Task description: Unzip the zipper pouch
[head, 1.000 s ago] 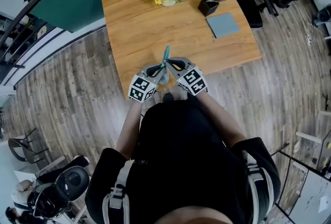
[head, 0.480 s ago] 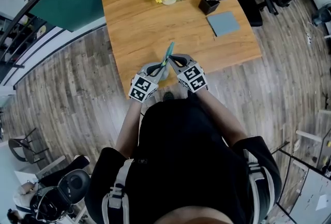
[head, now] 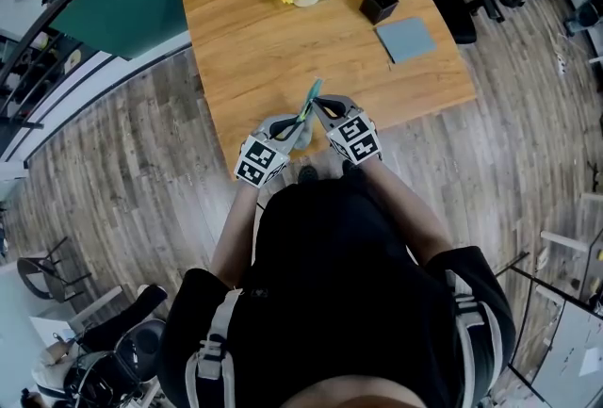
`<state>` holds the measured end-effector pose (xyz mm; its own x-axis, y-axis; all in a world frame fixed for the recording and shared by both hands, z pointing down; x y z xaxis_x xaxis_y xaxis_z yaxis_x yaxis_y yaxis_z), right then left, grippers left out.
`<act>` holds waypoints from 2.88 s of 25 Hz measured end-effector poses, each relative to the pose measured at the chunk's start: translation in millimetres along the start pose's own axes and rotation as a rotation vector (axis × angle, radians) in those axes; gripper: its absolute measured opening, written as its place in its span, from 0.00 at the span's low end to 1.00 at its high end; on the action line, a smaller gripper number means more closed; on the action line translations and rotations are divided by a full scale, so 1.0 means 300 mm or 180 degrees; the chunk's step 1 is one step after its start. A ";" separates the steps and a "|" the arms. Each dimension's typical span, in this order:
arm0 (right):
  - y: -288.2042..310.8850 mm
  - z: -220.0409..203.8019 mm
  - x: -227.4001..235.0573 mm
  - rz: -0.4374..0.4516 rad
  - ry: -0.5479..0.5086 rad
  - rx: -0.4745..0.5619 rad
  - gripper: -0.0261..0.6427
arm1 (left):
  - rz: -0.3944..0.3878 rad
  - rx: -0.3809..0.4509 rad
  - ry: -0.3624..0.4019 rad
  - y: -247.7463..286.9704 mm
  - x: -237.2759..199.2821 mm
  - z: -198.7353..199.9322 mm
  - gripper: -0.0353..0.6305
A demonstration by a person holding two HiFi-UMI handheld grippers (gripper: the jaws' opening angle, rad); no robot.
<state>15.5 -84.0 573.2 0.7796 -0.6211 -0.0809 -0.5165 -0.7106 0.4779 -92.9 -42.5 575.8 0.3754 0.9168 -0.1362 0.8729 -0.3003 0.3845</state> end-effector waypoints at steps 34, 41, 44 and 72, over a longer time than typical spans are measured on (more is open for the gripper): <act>0.056 -0.040 0.102 -0.0287 0.0290 -0.0053 0.05 | -0.0170 -0.0019 0.0099 -0.020 -0.005 0.008 0.10; 0.050 -0.054 0.157 -0.0397 0.0384 -0.0078 0.05 | -0.0261 0.0019 0.0122 -0.007 -0.007 0.030 0.10; 0.050 -0.058 0.161 -0.0425 0.0393 -0.0088 0.05 | -0.0297 -0.0001 0.0141 -0.001 -0.010 0.033 0.10; 0.068 -0.096 0.231 -0.0600 0.0412 -0.0242 0.05 | -0.0421 0.0014 0.0158 -0.011 -0.004 0.045 0.10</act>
<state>69.1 -131.9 602.5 0.9011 -0.4287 -0.0647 -0.3331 -0.7800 0.5298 -92.0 -46.2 562.3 0.2411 0.9604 -0.1399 0.9151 -0.1770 0.3622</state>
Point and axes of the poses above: the fingertips, and each gripper's own axes: y forward along the fingers, x to its right, z out of its top, the point moved 6 cm from there along -y, backward along the fingers, and after that the axes turned 11 degrees about -z, right-handed, at the moved point
